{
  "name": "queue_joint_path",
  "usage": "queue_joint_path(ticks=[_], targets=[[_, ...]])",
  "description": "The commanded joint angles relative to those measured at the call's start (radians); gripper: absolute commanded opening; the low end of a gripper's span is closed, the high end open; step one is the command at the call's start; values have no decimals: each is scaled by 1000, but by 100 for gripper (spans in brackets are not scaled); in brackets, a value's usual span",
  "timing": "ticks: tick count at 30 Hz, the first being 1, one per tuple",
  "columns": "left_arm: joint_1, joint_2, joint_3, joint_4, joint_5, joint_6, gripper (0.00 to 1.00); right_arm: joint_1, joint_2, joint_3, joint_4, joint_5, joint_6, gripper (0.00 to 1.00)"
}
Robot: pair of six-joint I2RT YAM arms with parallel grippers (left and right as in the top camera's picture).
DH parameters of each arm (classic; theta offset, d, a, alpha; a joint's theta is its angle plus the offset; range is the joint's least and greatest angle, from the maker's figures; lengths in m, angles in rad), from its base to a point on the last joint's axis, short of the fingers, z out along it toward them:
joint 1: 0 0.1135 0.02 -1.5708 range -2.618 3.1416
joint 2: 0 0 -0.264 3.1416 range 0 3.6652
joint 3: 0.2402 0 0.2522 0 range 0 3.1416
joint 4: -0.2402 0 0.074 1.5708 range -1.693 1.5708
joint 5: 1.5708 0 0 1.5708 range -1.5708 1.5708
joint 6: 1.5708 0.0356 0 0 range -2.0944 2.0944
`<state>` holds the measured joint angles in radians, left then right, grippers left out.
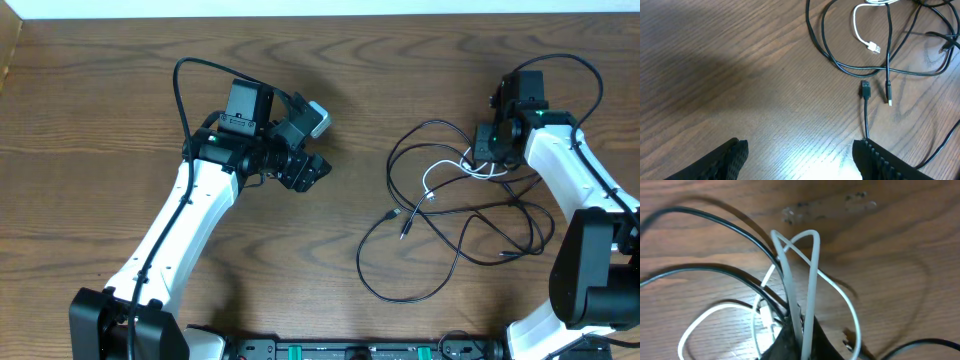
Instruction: Untangle cables
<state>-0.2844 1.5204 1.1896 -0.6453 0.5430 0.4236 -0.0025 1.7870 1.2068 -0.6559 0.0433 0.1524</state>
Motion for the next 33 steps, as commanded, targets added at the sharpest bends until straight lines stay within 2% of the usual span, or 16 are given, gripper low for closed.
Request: queue_joint_path(ticks=[1, 6, 11, 19, 26, 33], targets=[[-3, 0, -6, -5, -9, 18, 72, -6, 5, 18, 6, -68, 7, 1], [-3, 0, -6, -5, -10, 18, 72, -5, -29, 99, -37, -180, 7, 1], [-3, 0, -6, -5, -10, 18, 72, -2, -138, 269, -127, -219, 7, 1], [-3, 0, -6, -5, -10, 17, 73, -2, -325, 676, -272, -222, -1, 1], [-3, 0, -6, -5, -10, 17, 72, -2, -370, 1020, -376, -264, 0, 1], [-3, 0, -6, -6, -9, 16, 72, -2, -349, 1057, -544, -290, -16, 1]])
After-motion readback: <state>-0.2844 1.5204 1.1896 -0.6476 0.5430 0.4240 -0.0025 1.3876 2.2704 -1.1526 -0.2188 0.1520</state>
